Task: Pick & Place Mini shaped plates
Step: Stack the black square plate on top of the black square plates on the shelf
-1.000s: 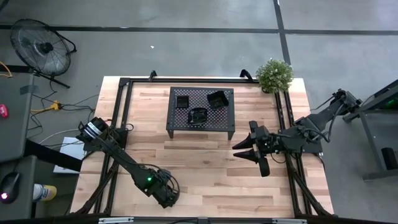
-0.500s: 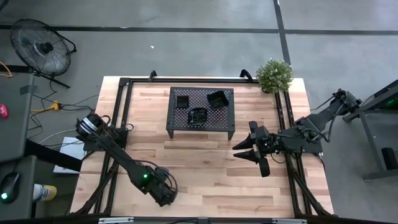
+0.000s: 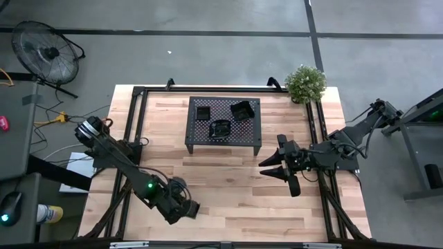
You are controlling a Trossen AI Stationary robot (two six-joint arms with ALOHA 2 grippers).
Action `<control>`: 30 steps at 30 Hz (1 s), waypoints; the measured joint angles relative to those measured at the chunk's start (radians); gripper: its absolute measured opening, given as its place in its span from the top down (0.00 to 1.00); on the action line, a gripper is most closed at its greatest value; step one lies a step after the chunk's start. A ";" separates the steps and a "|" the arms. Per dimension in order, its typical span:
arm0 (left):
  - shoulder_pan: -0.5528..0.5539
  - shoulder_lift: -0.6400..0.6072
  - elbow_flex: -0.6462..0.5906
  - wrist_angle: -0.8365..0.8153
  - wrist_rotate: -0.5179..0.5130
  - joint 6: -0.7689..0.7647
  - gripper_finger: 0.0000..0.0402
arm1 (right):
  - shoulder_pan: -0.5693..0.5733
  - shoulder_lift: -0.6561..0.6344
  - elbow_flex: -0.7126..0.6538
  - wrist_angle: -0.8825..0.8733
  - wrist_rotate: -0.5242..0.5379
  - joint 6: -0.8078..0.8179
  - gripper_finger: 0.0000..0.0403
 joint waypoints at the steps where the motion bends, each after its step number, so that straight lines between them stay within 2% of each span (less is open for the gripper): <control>1: 0.003 -0.010 0.000 -0.003 -0.021 -0.003 1.00 | -0.001 0.000 0.000 0.000 0.000 0.000 0.72; 10: 0.083 -0.084 0.000 -0.006 -0.148 0.060 1.00 | -0.002 0.000 0.000 0.000 0.004 -0.007 0.72; 19: 0.186 -0.193 0.000 0.001 -0.190 0.207 1.00 | -0.002 0.000 0.000 0.002 0.005 -0.002 0.72; 30: 0.292 -0.338 0.000 0.006 -0.286 0.346 1.00 | -0.002 0.000 0.000 0.004 0.012 0.000 0.72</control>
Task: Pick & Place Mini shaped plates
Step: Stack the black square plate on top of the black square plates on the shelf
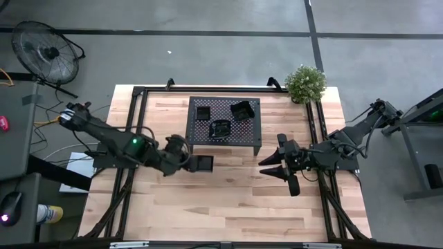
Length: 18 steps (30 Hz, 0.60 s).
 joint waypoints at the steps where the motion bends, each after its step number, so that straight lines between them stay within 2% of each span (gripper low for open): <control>1: 0.014 -0.009 0.000 0.000 0.000 0.013 1.00 | 0.000 0.000 0.000 0.000 0.004 0.000 0.72; 18: 0.273 -0.063 0.000 0.042 0.079 0.236 1.00 | 0.000 0.000 0.000 0.001 0.015 0.000 0.72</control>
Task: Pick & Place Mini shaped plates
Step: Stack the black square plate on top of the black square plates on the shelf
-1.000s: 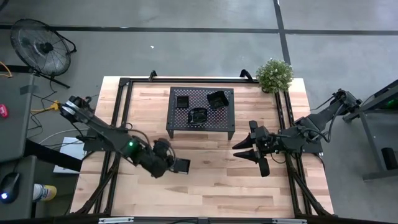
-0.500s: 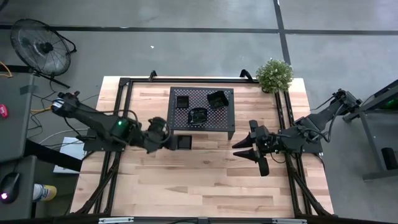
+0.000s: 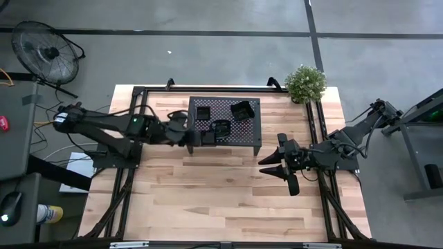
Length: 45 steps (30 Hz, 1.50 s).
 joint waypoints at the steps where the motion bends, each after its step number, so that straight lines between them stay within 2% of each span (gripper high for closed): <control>1: 0.011 0.000 0.000 0.016 0.014 0.012 1.00 | 0.000 0.000 0.000 0.000 0.000 0.000 0.72; 9: 0.073 0.000 0.000 0.031 0.061 0.057 1.00 | 0.000 0.000 0.000 0.000 0.000 0.001 0.72; 24: 0.109 0.001 0.000 0.031 0.067 0.112 1.00 | 0.000 0.000 0.000 0.000 0.000 0.023 0.72; 45: 0.380 0.006 0.000 0.046 0.259 0.258 1.00 | 0.000 0.000 0.000 0.000 0.000 0.027 0.72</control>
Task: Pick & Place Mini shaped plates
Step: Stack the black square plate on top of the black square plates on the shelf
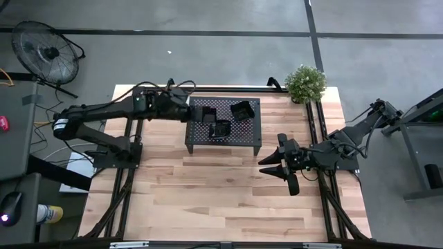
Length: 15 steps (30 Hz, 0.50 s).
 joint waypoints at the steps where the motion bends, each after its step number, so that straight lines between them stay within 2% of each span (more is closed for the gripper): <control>1: 0.015 -0.001 0.000 -0.003 0.008 0.000 1.00 | 0.000 0.000 0.000 0.000 0.000 0.000 0.72; 15: 0.225 0.017 0.000 -0.083 0.210 0.057 1.00 | 0.000 0.000 0.000 0.000 0.000 -0.011 0.72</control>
